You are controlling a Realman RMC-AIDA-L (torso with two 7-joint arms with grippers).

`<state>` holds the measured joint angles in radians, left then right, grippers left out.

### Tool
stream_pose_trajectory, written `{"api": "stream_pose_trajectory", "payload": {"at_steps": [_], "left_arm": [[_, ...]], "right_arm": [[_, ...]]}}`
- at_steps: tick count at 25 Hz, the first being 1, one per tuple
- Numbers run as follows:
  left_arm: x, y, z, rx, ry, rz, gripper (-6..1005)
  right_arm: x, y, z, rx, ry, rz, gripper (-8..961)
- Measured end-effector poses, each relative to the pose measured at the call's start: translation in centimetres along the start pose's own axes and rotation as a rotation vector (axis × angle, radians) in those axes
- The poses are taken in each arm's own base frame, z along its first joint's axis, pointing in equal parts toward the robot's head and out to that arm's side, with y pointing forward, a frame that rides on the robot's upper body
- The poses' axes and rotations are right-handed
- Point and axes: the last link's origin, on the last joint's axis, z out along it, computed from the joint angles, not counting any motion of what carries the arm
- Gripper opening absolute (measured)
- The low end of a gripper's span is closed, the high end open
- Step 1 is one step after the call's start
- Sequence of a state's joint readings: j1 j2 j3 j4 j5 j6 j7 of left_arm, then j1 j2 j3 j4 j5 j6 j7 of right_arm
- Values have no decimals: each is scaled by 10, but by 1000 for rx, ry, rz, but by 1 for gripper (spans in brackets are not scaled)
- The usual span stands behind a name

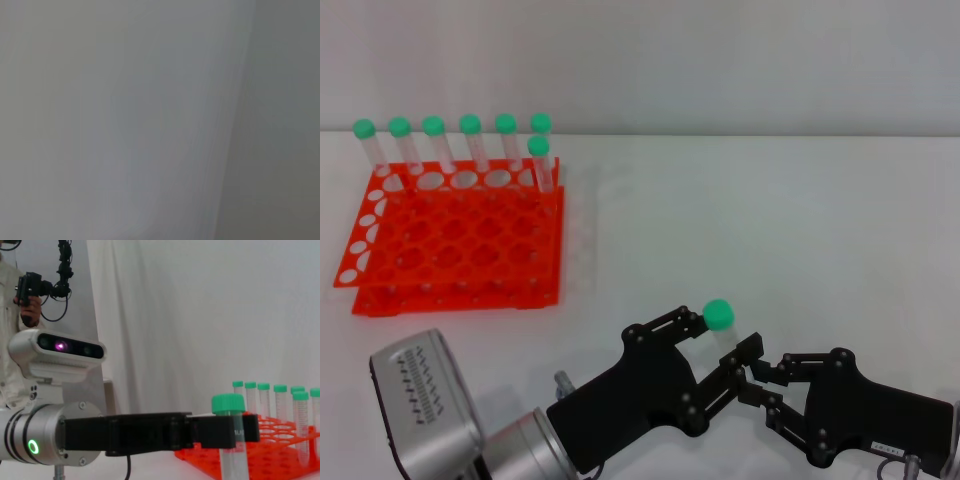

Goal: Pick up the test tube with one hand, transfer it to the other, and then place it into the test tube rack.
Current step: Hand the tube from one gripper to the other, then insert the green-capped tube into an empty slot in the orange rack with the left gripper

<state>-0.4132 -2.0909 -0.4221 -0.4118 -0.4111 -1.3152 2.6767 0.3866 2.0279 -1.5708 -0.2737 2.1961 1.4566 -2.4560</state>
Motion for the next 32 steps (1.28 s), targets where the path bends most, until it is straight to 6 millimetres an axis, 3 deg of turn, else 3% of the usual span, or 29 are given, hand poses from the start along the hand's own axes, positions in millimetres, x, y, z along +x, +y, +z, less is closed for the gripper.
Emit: {"api": "stream_pose_trajectory", "payload": {"at_steps": [8,16,23,28,32], "left_arm": [[2,5,3,6,25,29,304],[2,5,3,10,28,28,231],[7,-1,-3,52,67,19,230],[18,-25,-38,212,165,57,229],[34,-40,-72,341,276,136,227]], "right_arm": [[0,-1,0,9,1,1,187],[2,0,-2,11,7,-17,190],[2,2,-4,15,-3,-22,219],[4,-8,-19,126,-17,-6,351],[6,-29,-59,403,-85,38,474]]}}
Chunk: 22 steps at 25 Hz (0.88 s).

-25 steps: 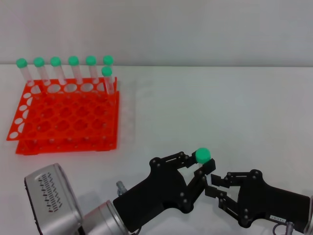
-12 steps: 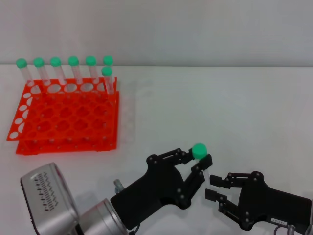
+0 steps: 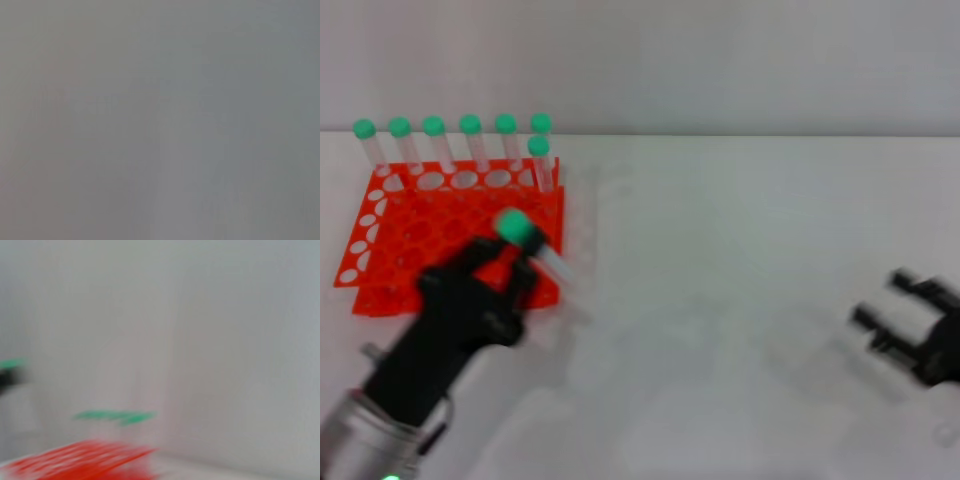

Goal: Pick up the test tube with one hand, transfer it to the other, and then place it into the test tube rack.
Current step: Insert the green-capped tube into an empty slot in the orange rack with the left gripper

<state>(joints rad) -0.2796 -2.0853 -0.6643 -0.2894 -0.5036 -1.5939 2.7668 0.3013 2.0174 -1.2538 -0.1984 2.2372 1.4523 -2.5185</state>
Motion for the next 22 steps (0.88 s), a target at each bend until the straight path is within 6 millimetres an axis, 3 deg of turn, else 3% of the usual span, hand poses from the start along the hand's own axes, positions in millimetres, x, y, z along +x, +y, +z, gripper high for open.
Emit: {"api": "stream_pose_trajectory", "payload": {"at_steps": [4,9,22], "left_arm": [[13,-25,-11,106,55,71,224],[18,-55,-12,270,64,102,222],[20,-94,51,327,6,152,220]], "right_arm": [[-7,-24,-25,243,-107,5,613],[-13,-34,-33,332,-160,-9,798],[-18,-35,-20,301,-173,-19,789]]}}
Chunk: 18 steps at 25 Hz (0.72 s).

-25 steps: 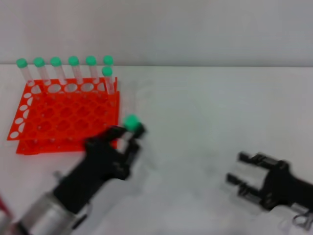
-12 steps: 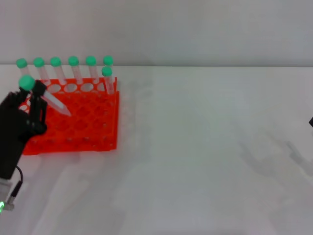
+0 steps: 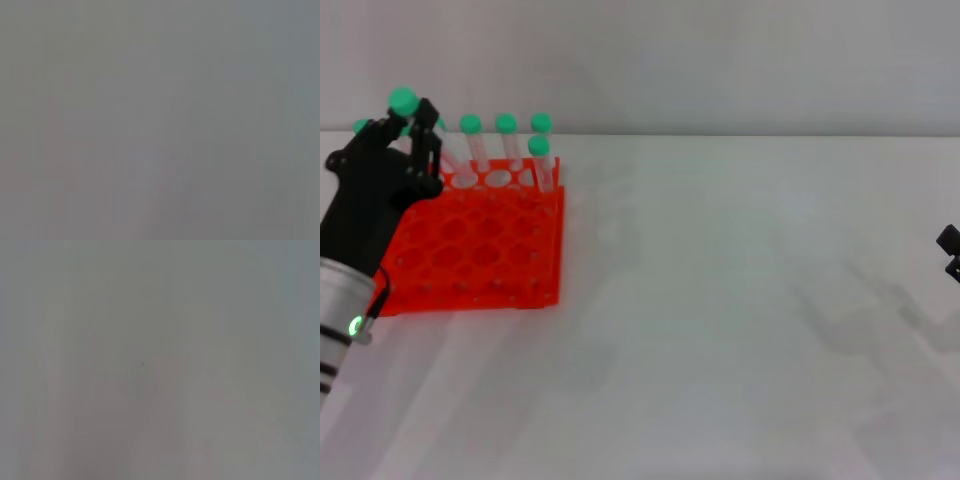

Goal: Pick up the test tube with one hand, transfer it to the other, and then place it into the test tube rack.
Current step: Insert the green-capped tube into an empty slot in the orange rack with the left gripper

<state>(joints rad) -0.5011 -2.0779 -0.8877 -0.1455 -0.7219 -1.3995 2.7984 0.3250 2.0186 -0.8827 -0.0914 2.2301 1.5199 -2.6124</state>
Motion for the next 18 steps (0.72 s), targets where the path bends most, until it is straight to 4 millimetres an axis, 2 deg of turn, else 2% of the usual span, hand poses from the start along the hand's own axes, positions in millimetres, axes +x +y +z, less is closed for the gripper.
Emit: {"api": "stream_pose_trajectory", "payload": {"at_steps": [9,18], "left_arm": [[-11,-2,30,24,-107,31,218],[-19,-7,45,33,-190,69,215]], "right_arm": [[-3,1,5,-14,-17,-5,786],[-5,0,7,-20,-26,-12,784]]}}
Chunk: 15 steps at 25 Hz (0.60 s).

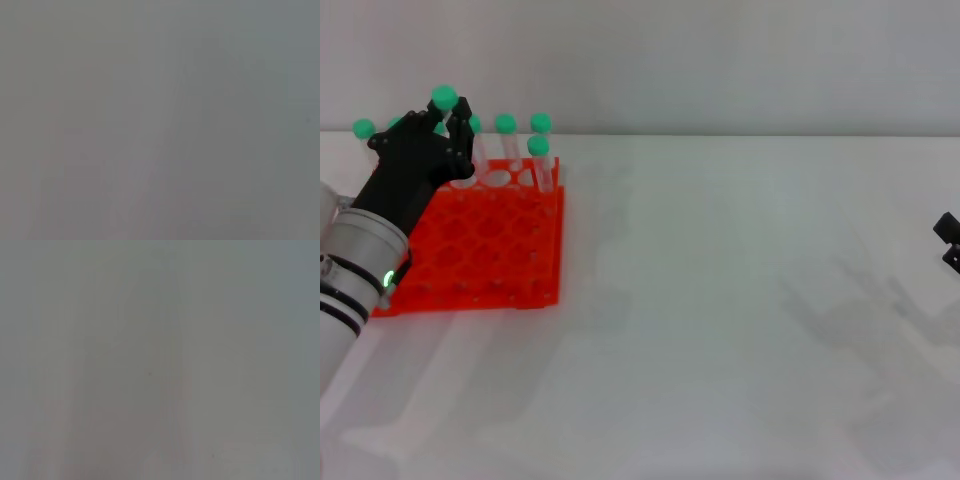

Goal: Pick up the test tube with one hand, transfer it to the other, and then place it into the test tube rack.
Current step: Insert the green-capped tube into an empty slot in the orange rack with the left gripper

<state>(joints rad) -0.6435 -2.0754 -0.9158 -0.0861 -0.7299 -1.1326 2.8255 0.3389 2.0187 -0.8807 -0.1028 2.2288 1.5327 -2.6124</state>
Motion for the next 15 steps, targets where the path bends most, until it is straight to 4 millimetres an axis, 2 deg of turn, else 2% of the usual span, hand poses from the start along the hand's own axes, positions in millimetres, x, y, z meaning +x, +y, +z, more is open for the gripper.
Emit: {"api": "stream_pose_trajectory", "payload": {"at_steps": [15], "left_arm": [[-2,7,21,-21,-79,25,213]], "right_arm": [[-6,3,0,-22,-40,0,784]]}}
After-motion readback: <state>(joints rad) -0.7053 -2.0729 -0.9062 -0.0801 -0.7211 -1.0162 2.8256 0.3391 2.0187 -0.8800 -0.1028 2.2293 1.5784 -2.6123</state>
